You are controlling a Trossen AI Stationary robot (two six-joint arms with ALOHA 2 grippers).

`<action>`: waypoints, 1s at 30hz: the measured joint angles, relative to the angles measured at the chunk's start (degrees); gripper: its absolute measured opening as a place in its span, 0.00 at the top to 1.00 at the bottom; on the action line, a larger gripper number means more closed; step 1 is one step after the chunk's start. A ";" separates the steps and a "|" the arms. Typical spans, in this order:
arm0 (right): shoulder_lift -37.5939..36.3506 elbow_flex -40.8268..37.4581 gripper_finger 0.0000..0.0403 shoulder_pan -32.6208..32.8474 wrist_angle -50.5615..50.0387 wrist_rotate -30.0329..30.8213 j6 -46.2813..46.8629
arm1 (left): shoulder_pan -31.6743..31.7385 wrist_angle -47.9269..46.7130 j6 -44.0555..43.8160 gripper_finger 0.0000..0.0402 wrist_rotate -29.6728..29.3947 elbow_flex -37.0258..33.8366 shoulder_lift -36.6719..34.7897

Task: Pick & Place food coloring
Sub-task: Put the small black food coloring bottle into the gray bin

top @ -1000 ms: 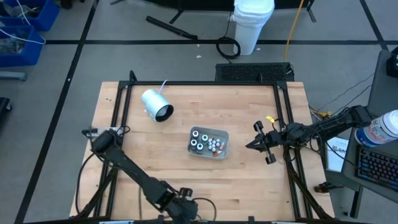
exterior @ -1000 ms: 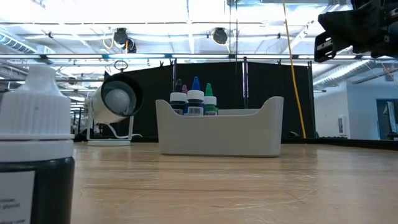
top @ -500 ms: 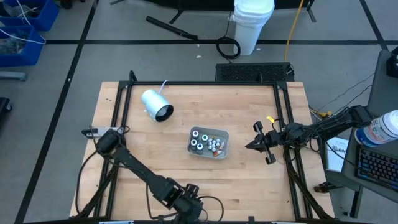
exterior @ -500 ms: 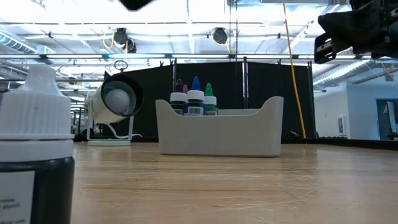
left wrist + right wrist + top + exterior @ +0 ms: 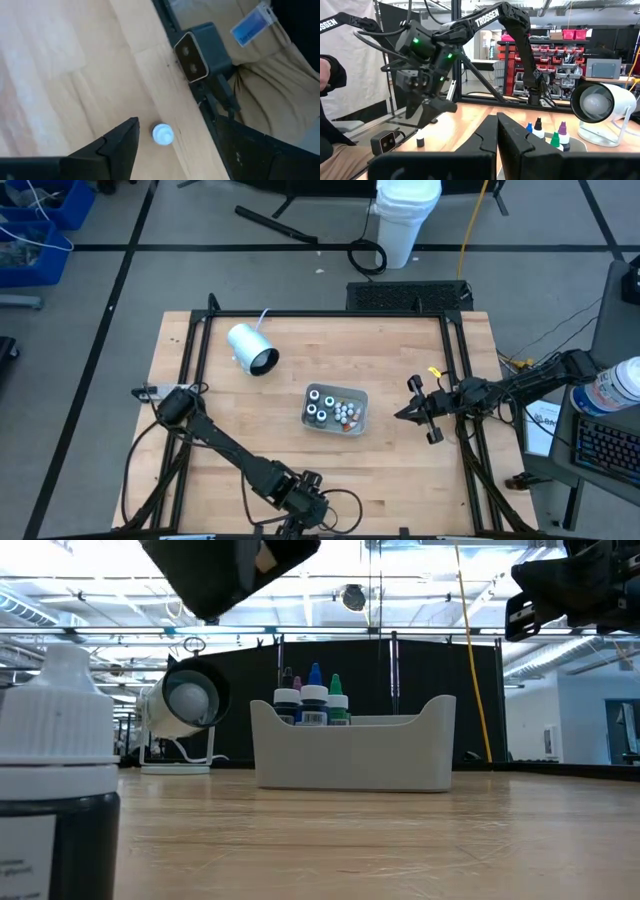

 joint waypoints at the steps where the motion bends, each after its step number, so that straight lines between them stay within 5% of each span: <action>1: -0.01 0.00 1.00 0.00 0.00 0.00 -0.01 | -0.05 0.65 0.37 0.34 -0.29 0.01 0.50; 30: 0.06 0.00 1.00 0.00 0.02 0.00 -0.41 | -0.74 1.16 6.50 0.29 -2.43 -0.06 6.06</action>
